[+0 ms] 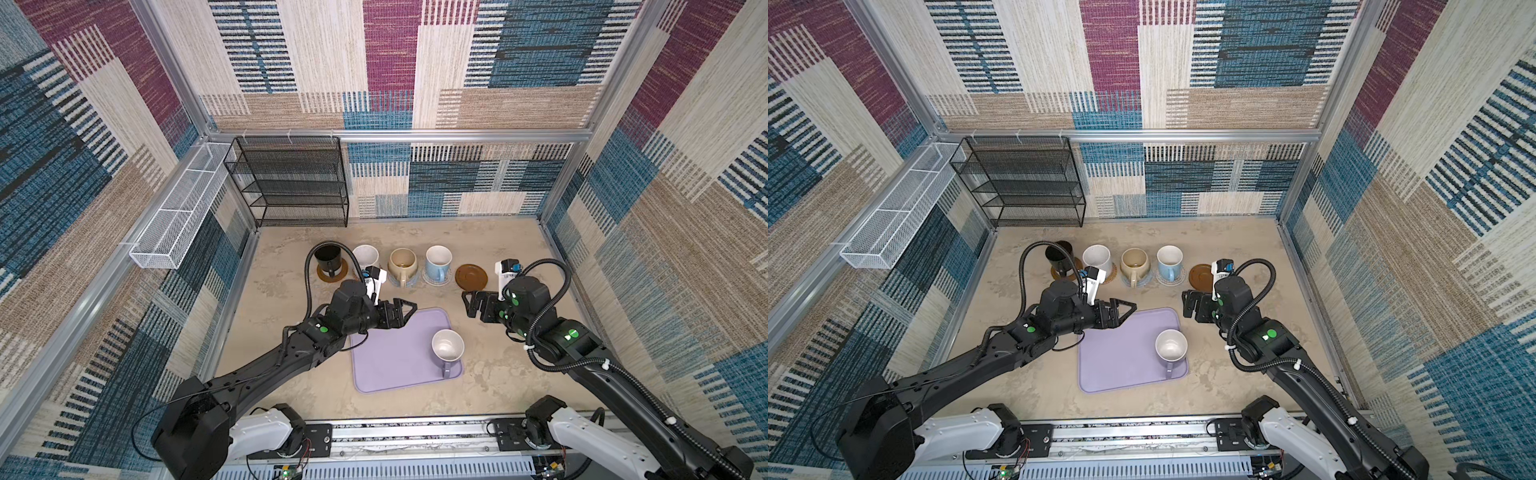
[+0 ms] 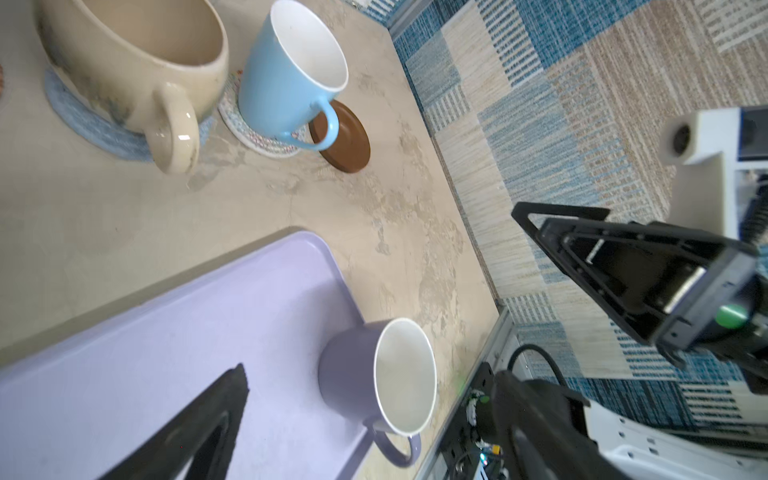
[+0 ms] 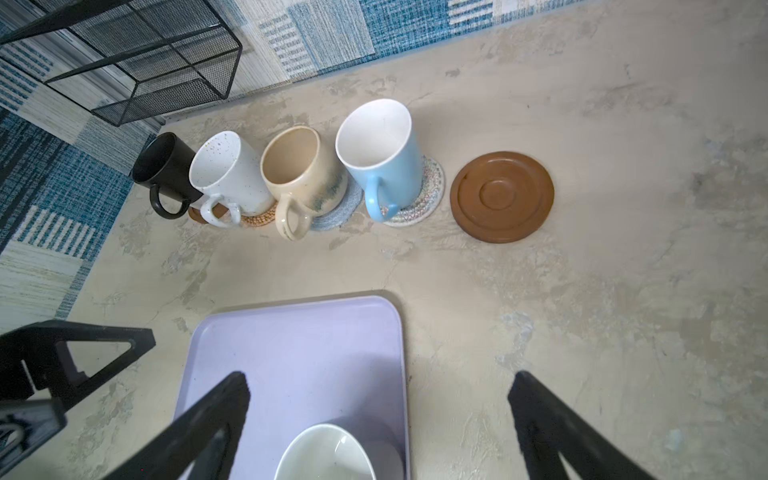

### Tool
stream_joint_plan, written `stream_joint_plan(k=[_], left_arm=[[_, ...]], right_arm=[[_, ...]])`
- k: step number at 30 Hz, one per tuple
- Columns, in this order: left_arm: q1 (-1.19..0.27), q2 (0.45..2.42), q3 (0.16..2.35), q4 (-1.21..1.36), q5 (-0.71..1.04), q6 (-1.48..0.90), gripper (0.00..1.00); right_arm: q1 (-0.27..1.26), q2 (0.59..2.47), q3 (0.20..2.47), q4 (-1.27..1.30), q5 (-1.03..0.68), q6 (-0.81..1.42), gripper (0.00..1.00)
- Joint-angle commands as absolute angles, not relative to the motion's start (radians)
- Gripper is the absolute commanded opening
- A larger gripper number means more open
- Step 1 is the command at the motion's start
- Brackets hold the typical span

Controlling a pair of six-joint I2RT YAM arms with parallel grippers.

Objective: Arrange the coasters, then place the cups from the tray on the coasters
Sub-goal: 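Open and withdraw the right gripper, then move it over the lavender mug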

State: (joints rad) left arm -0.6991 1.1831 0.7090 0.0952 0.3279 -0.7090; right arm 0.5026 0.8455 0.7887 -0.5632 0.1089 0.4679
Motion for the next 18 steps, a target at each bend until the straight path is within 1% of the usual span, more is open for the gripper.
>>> stream_joint_plan(k=[1, 3, 5, 10, 12, 14, 18], left_arm=[[-0.720, 1.144, 0.663, 0.109, 0.382, -0.719, 0.94], [-0.733, 1.120, 0.636, 0.093, 0.375, -0.723, 0.94], [-0.747, 1.098, 0.609, 0.082, 0.368, -0.723, 0.94], [-0.775, 1.059, 0.563, 0.070, 0.349, -0.728, 0.94], [-0.782, 1.058, 0.555, 0.069, 0.337, -0.723, 0.94], [-0.782, 1.064, 0.554, 0.061, 0.332, -0.720, 0.94], [-0.782, 1.086, 0.560, 0.058, 0.330, -0.721, 0.94]], right_arm=[[0.502, 0.802, 0.744, -0.545, 0.048, 0.500, 1.00], [0.503, 0.776, 0.702, -0.511, -0.065, 0.492, 1.00], [0.503, 0.781, 0.686, -0.524, -0.116, 0.507, 0.99], [0.516, 0.872, 0.679, -0.660, -0.093, 0.565, 0.86], [0.550, 0.915, 0.696, -0.681, -0.096, 0.583, 0.84], [0.592, 0.927, 0.703, -0.699, -0.056, 0.615, 0.84], [0.664, 0.889, 0.684, -0.725, -0.012, 0.676, 0.84]])
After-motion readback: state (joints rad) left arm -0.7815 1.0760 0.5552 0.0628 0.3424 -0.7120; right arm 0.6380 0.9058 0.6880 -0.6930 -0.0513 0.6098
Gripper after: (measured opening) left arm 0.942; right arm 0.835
